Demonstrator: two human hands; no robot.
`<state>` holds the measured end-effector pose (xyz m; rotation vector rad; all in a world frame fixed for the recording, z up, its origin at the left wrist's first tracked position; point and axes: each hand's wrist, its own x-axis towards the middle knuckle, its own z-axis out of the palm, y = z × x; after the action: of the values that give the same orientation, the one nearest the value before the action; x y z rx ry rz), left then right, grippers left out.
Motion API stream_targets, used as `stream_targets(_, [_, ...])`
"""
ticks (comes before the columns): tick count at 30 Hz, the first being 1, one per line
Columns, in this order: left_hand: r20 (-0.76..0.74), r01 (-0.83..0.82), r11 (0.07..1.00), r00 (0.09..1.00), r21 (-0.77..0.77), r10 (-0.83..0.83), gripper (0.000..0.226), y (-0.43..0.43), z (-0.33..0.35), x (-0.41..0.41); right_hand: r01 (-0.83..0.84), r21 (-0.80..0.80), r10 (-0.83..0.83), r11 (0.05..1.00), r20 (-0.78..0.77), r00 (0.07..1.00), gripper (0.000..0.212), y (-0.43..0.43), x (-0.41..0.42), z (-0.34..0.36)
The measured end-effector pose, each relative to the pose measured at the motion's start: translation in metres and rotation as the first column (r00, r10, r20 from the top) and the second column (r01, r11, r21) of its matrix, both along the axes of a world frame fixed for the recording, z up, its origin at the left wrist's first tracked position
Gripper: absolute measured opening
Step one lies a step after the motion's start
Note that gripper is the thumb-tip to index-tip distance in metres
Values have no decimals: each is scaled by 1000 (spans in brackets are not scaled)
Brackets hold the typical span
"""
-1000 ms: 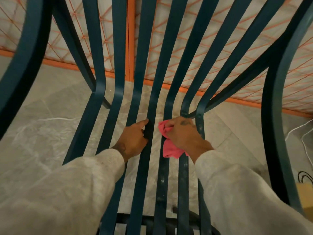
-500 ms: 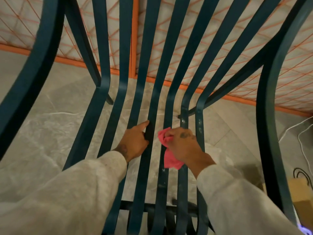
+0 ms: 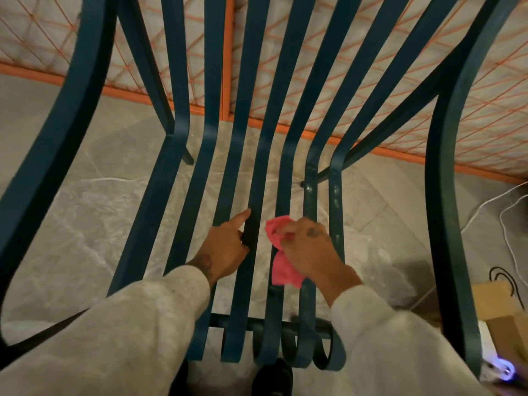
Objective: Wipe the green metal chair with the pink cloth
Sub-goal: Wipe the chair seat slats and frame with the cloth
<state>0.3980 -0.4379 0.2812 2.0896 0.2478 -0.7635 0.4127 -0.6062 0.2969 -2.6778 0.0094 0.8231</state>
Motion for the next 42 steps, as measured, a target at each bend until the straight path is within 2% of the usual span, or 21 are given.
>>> stream_targets(4, [-30, -2, 1000, 1000, -14, 2, 80, 2, 4, -13, 34, -4, -35, 999, -123, 992, 23, -1, -11, 6])
stream_targets(9, [-20, 23, 999, 1000, 37, -22, 81, 2, -1, -19, 190, 39, -183, 981, -135, 974, 24, 3, 19, 0])
stream_targets(12, [-27, -4, 1000, 1000, -4, 4, 80, 2, 0, -20, 122, 39, -113, 992, -175, 978, 26, -1, 4, 4])
stream_targets(18, [-19, -2, 1000, 1000, -28, 1, 74, 1, 14, -37, 112, 107, -74, 988, -308, 949, 23, -7, -50, 26])
stream_targets(20, [-41, 26, 999, 999, -38, -27, 78, 2, 19, -43, 269, 217, -192, 938, -319, 928, 21, -17, -52, 46])
stream_targets(22, [-42, 62, 998, 997, -14, -62, 82, 5, 24, -52, 428, 312, -317, 848, -348, 882, 21, -28, -49, 66])
stream_targets(24, [-37, 73, 997, 997, 0, -73, 82, 6, 26, -60, 513, 357, -381, 780, -379, 843, 30, -35, -43, 78])
stream_targets(25, [-37, 71, 997, 997, 4, -71, 81, 5, 26, -65, 515, 361, -379, 778, -384, 842, 37, -35, -40, 80])
stream_targets(28, [-39, 77, 996, 996, 40, -75, 82, 0, 27, -84, 441, 360, -320, 822, -349, 881, 48, -28, -35, 77])
stream_targets(32, [-44, -5, 998, 999, 57, 8, 76, -5, 24, -104, 246, 292, -187, 924, -216, 958, 38, -16, -35, 54])
stream_targets(34, [-33, -22, 998, 999, 67, 24, 74, -6, 18, -106, 74, 210, -43, 975, -148, 988, 48, -10, -37, 34])
stream_targets(36, [-34, -21, 997, 999, 73, 24, 77, -4, 13, -103, -180, 70, 188, 981, -124, 974, 58, -6, -42, 19])
stream_targets(38, [-47, -2, 997, 999, 72, 6, 80, -1, 8, -102, -327, -72, 319, 942, -105, 942, 49, -3, -54, 13])
stream_targets(40, [-35, -4, 998, 999, 56, 5, 80, 2, 4, -102, -304, -95, 296, 948, -88, 951, 26, -1, -68, 9])
stream_targets(42, [-24, -18, 1000, 1000, 17, 18, 80, 2, 2, -102, -291, -83, 279, 953, -131, 951, 40, -4, -91, 2])
